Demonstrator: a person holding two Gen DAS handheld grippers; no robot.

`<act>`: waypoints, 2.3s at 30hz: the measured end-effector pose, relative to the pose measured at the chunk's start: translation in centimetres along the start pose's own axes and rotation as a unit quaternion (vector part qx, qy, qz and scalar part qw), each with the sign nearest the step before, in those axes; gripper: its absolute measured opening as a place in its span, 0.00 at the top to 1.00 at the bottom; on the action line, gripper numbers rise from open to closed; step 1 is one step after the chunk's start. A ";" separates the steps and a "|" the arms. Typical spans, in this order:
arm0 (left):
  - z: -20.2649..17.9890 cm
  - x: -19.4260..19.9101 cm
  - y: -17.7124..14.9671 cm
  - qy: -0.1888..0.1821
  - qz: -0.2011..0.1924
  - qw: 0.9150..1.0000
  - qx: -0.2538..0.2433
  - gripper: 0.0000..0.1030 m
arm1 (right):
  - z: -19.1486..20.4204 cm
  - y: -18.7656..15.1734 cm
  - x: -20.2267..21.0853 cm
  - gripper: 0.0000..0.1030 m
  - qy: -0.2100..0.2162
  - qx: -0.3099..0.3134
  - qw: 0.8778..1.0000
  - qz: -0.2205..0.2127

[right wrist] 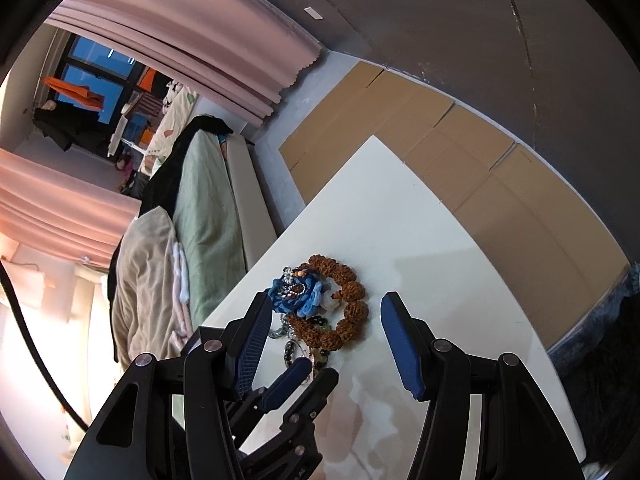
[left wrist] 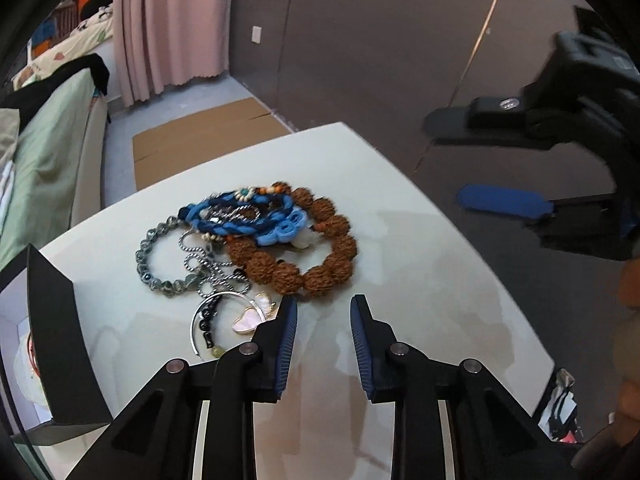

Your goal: Organize jewelry

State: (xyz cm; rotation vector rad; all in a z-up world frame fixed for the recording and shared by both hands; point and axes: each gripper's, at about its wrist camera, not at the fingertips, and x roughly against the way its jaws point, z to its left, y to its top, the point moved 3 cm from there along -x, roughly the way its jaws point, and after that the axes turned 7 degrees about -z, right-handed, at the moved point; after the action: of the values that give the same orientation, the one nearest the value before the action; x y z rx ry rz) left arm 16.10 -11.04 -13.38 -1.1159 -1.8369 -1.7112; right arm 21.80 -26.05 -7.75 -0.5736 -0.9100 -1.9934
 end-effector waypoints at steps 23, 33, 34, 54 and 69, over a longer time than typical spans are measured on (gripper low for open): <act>0.8 -1.1 -0.5 0.057 0.008 0.997 -0.046 0.72 | 0.0 0.1 0.3 0.43 0.003 -0.001 1.000 0.002; 2.6 -0.6 -0.4 0.055 0.005 0.998 -0.001 1.00 | 0.1 0.0 0.4 0.43 0.005 0.003 1.000 0.004; 3.0 -0.3 -0.2 0.052 0.002 0.999 0.010 1.00 | 0.1 -0.1 0.4 0.43 0.005 0.005 1.000 0.004; 4.7 2.3 -0.7 0.051 -0.001 0.997 0.056 0.43 | -1.2 -0.7 2.5 0.43 -0.001 0.007 1.000 -0.008; 6.3 -0.9 -0.1 0.094 0.015 0.993 0.075 0.43 | -0.6 -0.2 1.8 0.43 0.001 0.009 1.000 -0.004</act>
State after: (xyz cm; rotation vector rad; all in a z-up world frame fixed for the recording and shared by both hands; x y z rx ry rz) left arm 18.03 -5.32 -15.25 -0.8864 -1.7879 -1.5749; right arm 20.64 -27.35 -6.98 -0.5575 -0.9296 -1.9909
